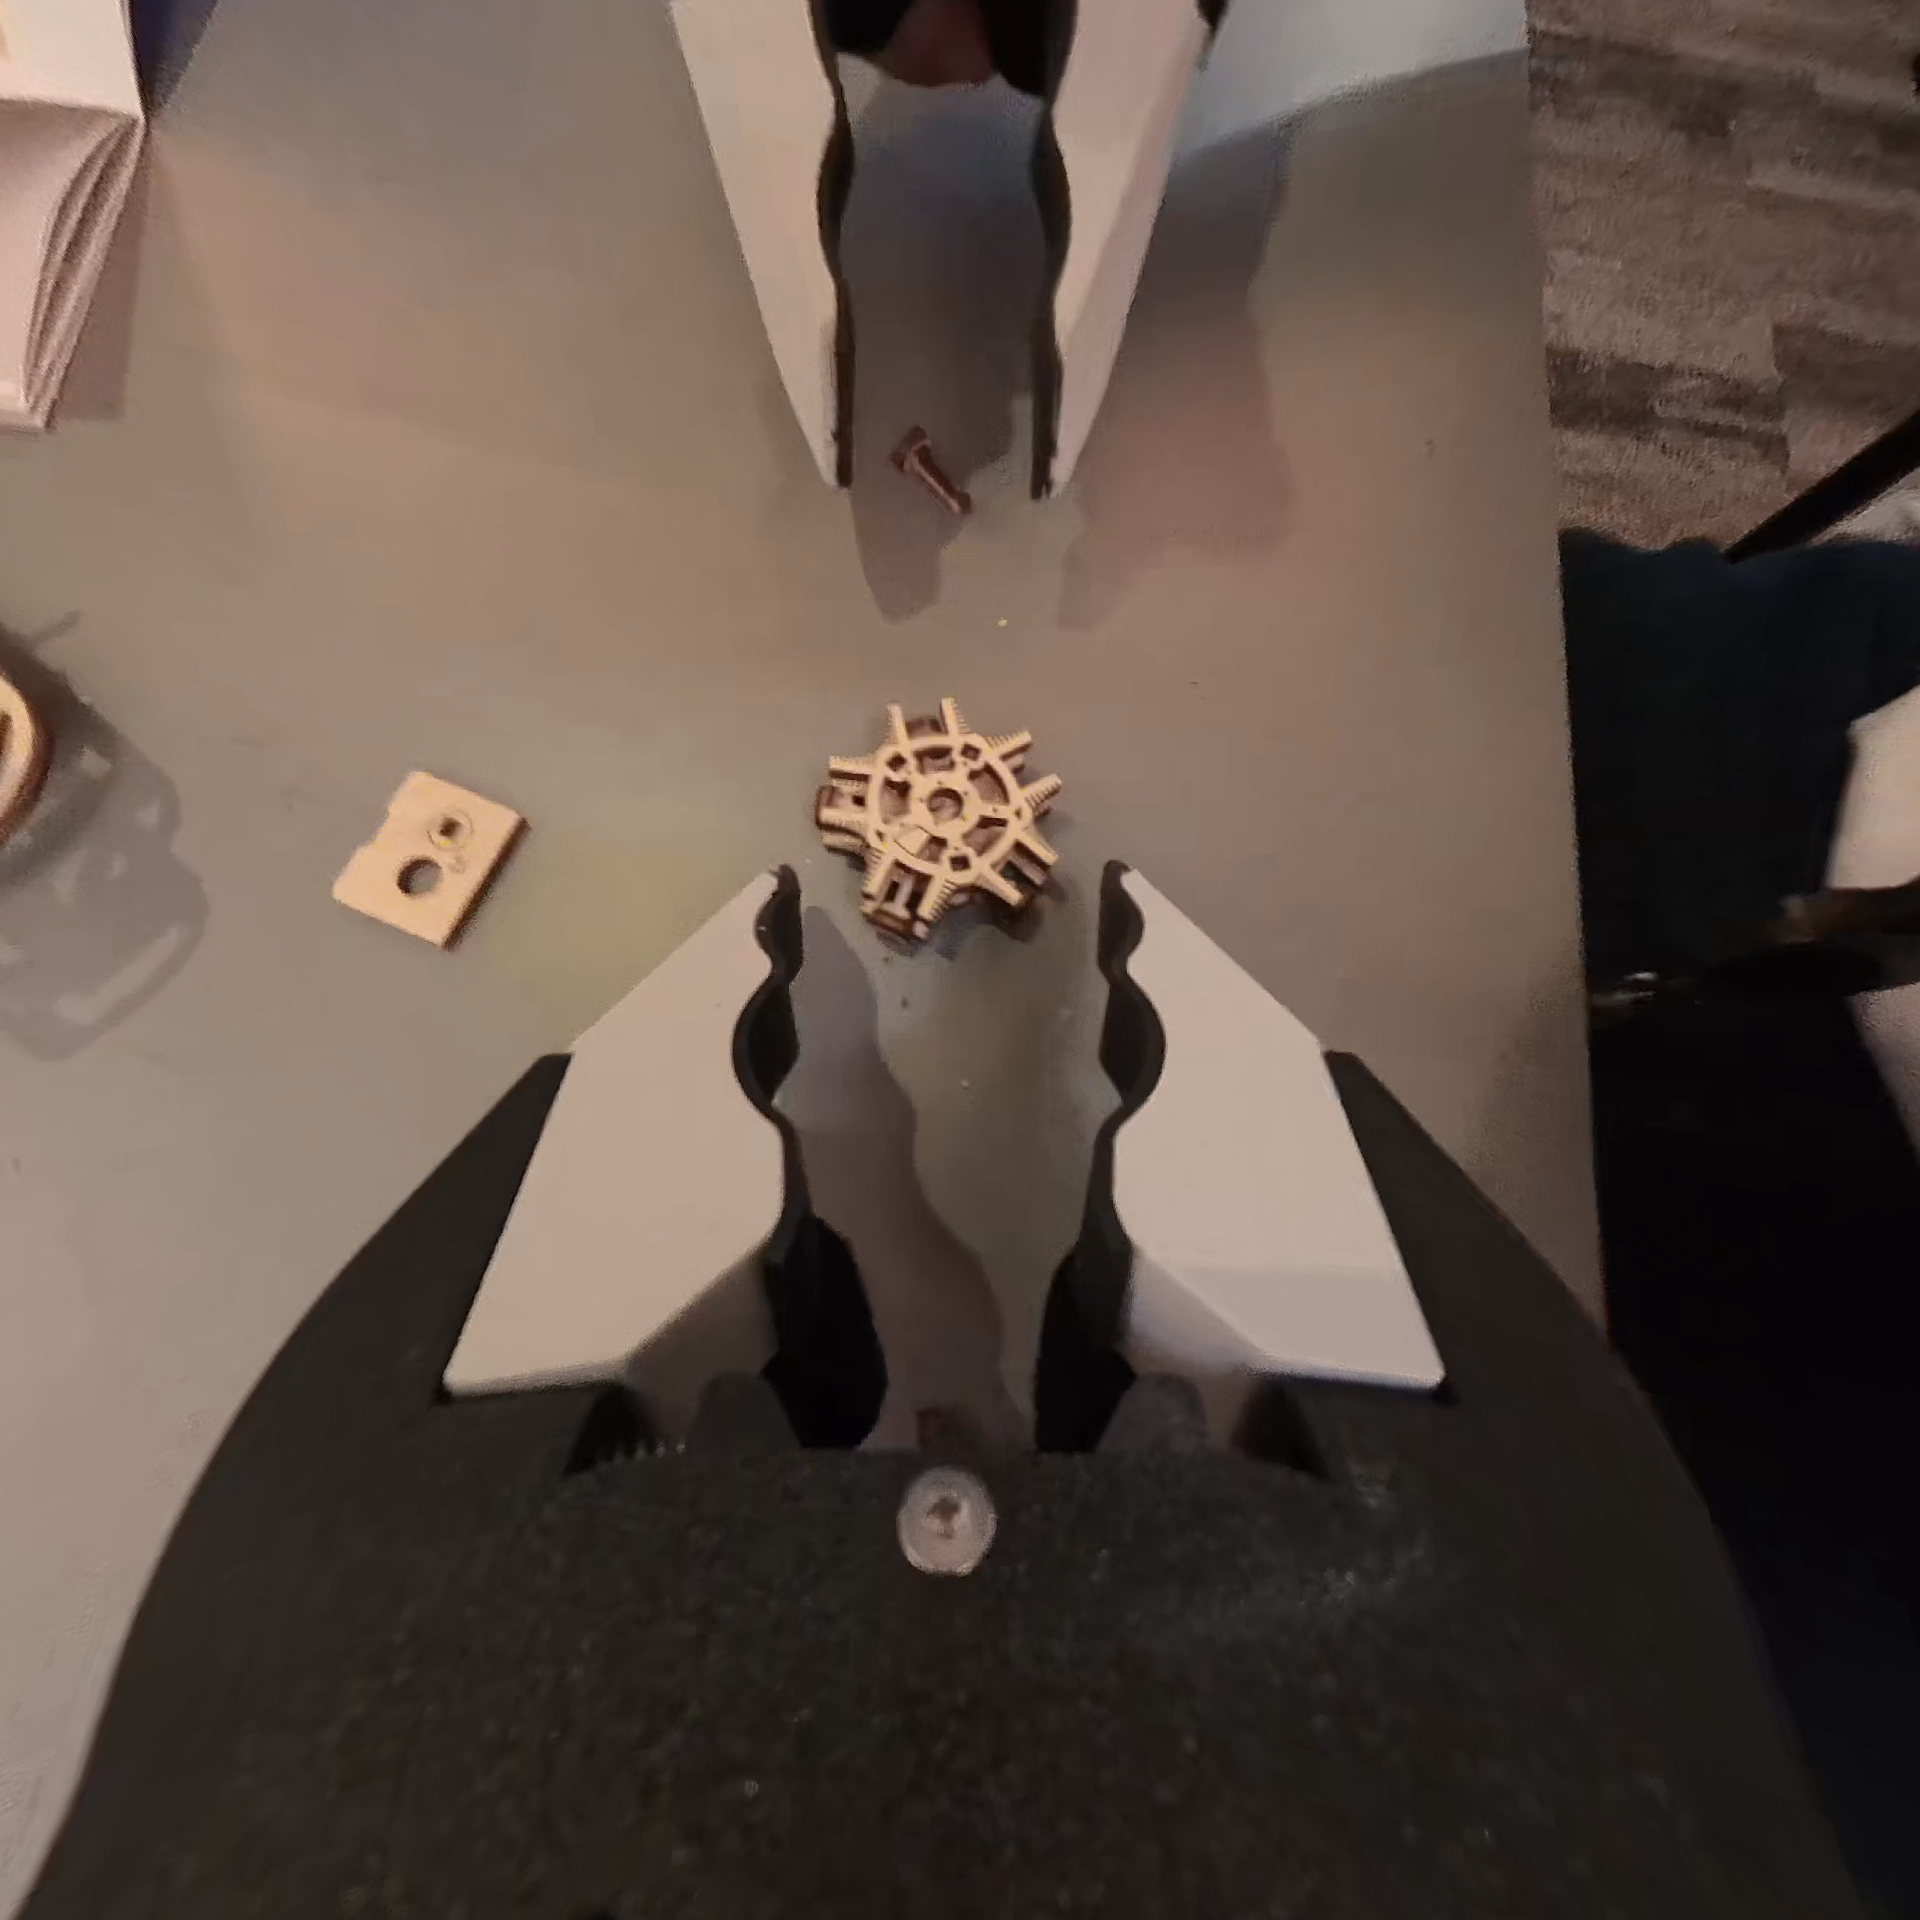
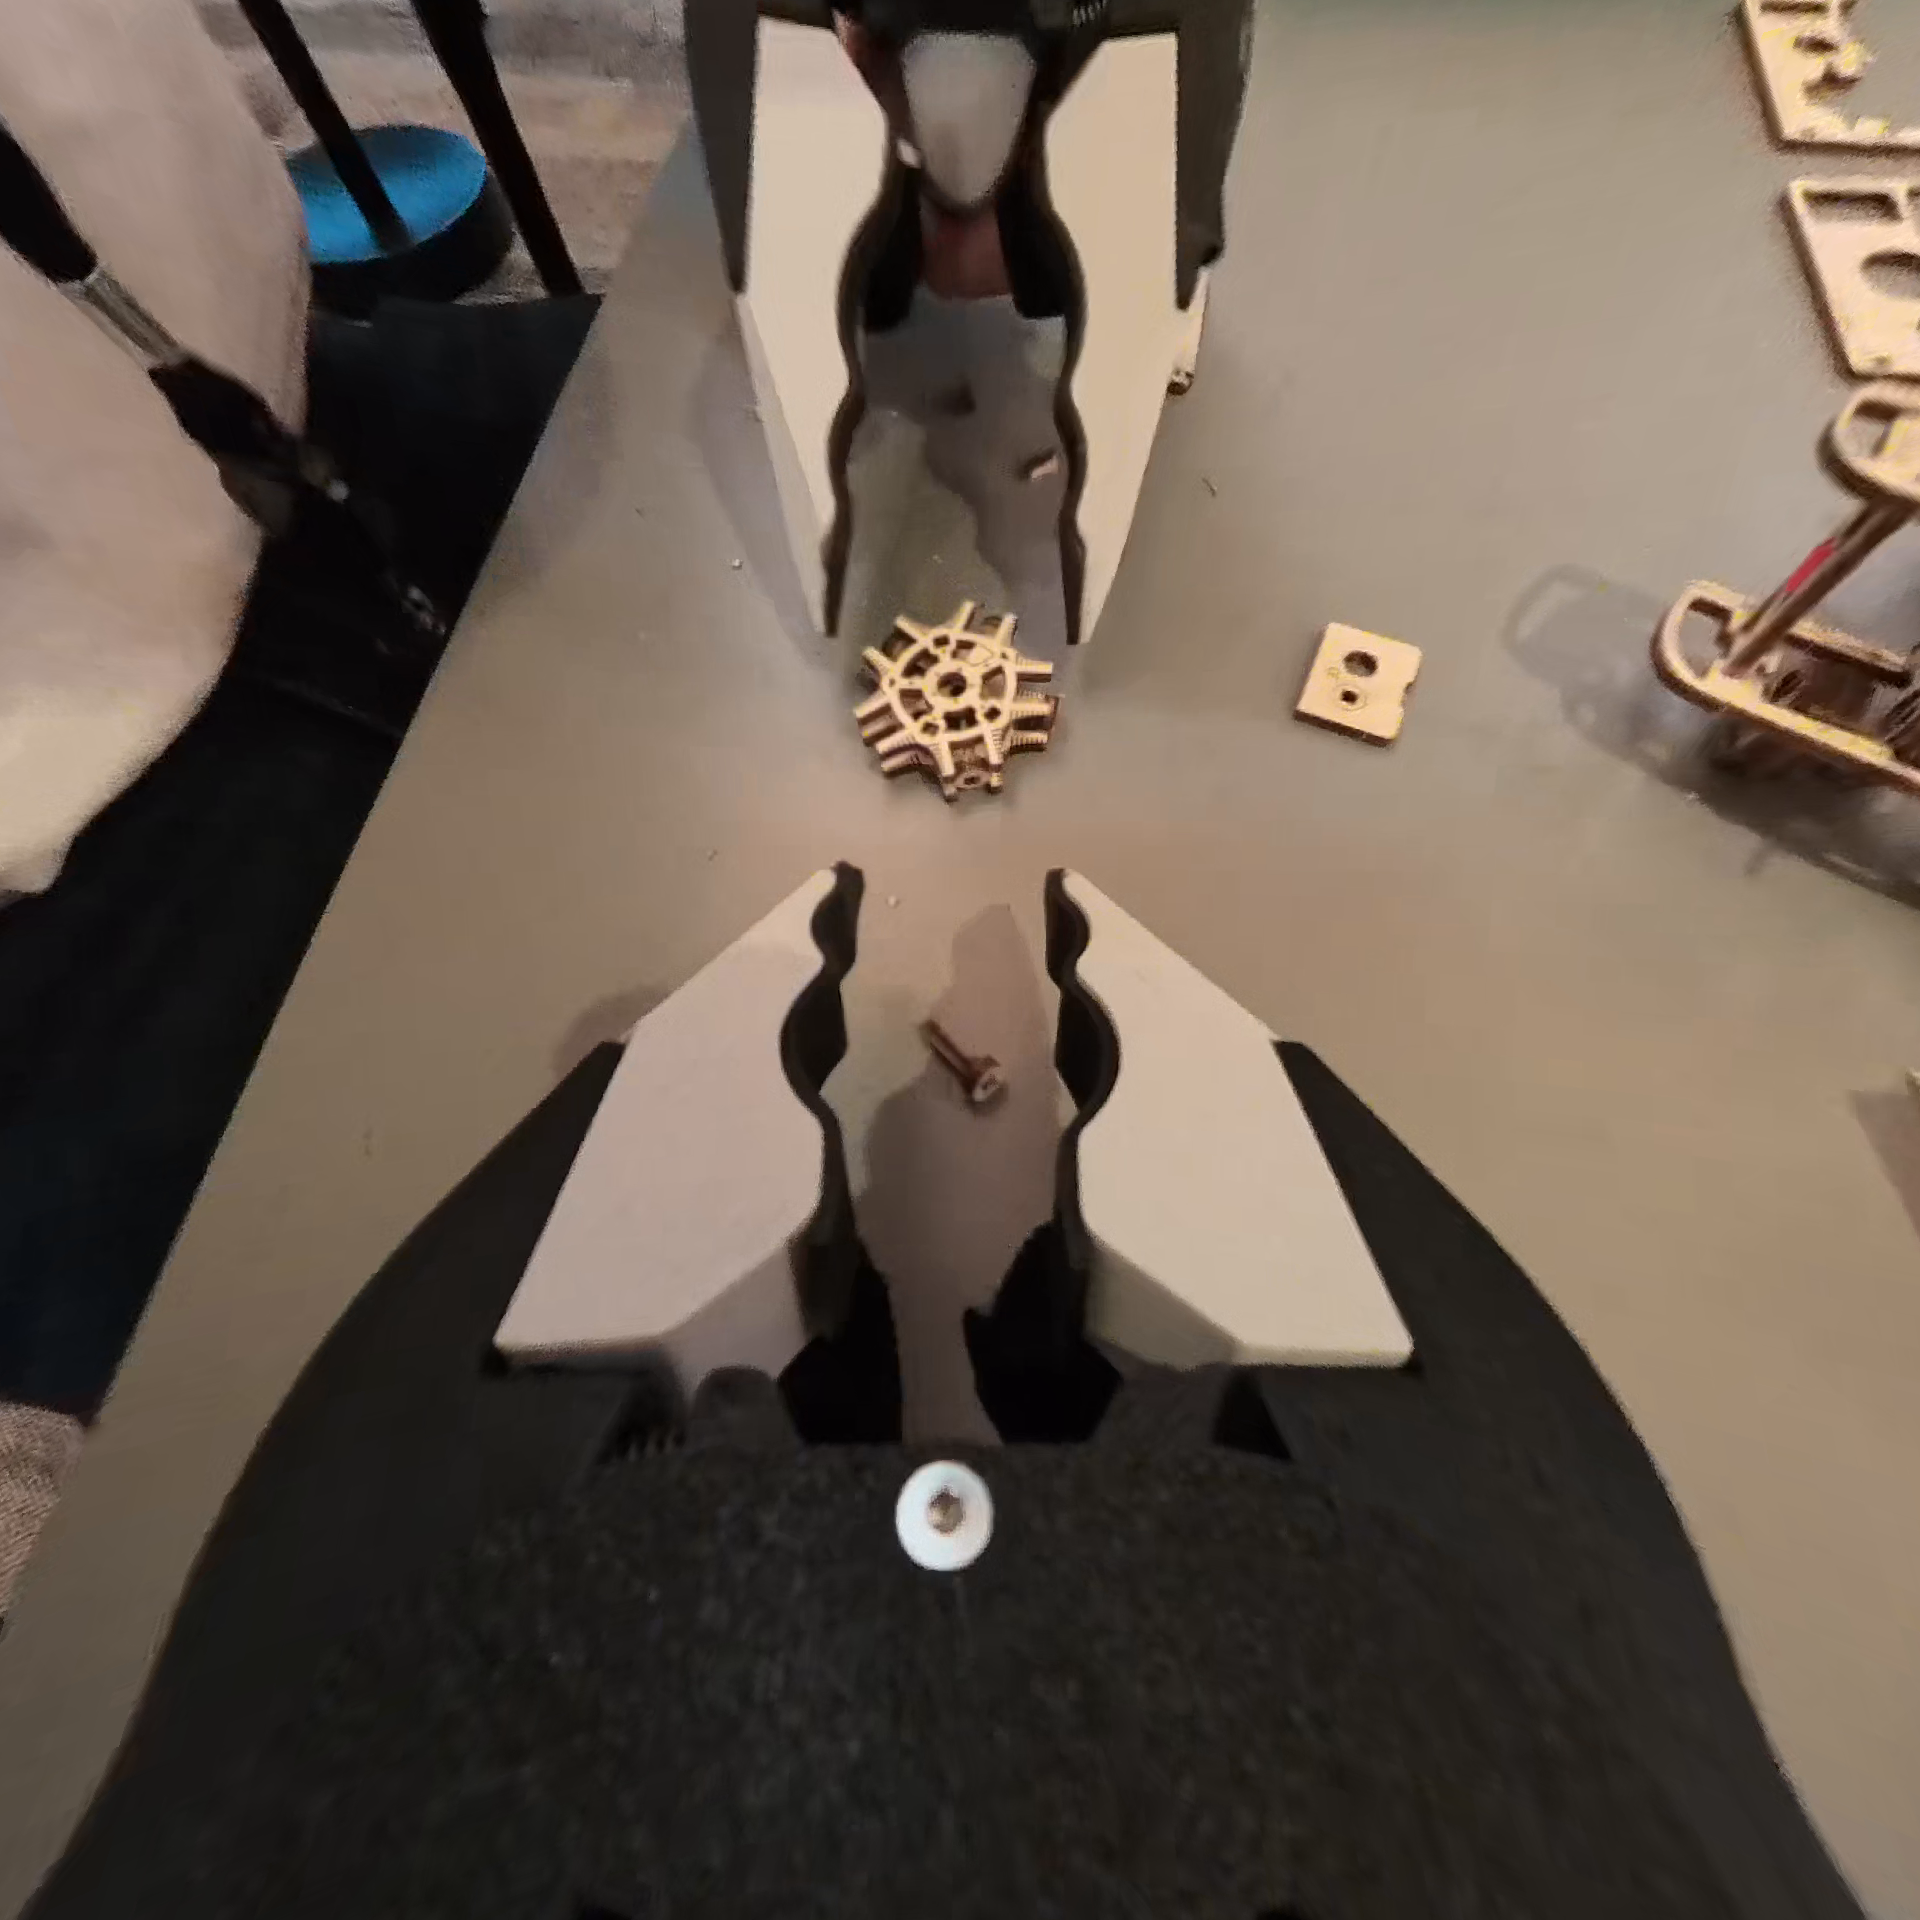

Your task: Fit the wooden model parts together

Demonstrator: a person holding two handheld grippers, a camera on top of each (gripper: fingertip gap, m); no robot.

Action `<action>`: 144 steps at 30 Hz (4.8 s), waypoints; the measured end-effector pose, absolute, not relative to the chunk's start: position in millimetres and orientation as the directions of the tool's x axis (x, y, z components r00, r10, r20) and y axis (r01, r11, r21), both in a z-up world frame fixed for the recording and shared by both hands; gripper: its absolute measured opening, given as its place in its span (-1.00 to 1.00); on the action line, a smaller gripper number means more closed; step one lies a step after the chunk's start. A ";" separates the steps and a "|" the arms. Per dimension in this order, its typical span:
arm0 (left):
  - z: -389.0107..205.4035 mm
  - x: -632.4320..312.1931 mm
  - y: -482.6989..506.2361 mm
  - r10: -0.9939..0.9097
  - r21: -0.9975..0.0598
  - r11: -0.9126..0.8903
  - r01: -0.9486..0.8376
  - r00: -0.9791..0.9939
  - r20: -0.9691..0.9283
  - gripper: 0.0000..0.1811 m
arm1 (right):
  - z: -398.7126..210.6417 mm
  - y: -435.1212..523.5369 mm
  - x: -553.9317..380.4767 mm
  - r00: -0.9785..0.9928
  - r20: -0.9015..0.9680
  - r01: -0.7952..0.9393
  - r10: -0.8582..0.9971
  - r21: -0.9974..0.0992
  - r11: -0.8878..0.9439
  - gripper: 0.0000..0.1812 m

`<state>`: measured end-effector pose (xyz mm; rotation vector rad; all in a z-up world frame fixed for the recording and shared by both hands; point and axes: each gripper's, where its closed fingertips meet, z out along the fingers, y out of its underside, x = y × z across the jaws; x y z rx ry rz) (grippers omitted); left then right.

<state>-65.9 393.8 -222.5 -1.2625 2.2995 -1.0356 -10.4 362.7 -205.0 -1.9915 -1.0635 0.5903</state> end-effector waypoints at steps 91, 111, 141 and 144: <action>-199.2 -41.8 346.9 -0.920 -0.790 0.186 -0.584 -0.387 0.069 -0.66 | -226.1 344.9 10.9 0.481 -0.055 0.550 0.875 -0.759 -0.350 -0.75; -192.6 -21.6 347.8 -0.838 -0.724 0.526 -0.446 -0.418 -0.351 -0.76 | -188.2 350.8 -18.9 0.705 -0.388 0.073 0.593 -0.792 -0.606 -0.97; -127.3 -59.3 312.3 -0.733 -0.941 0.027 -0.338 -0.647 0.212 -0.99 | -132.4 317.5 -59.7 0.571 -0.099 0.029 0.815 -0.990 -0.141 -0.81; -125.5 -62.0 307.6 -0.715 -0.941 0.024 -0.337 -0.664 0.220 -0.99 | -127.7 315.8 -58.9 0.569 -0.062 0.041 0.820 -0.994 -0.104 -0.91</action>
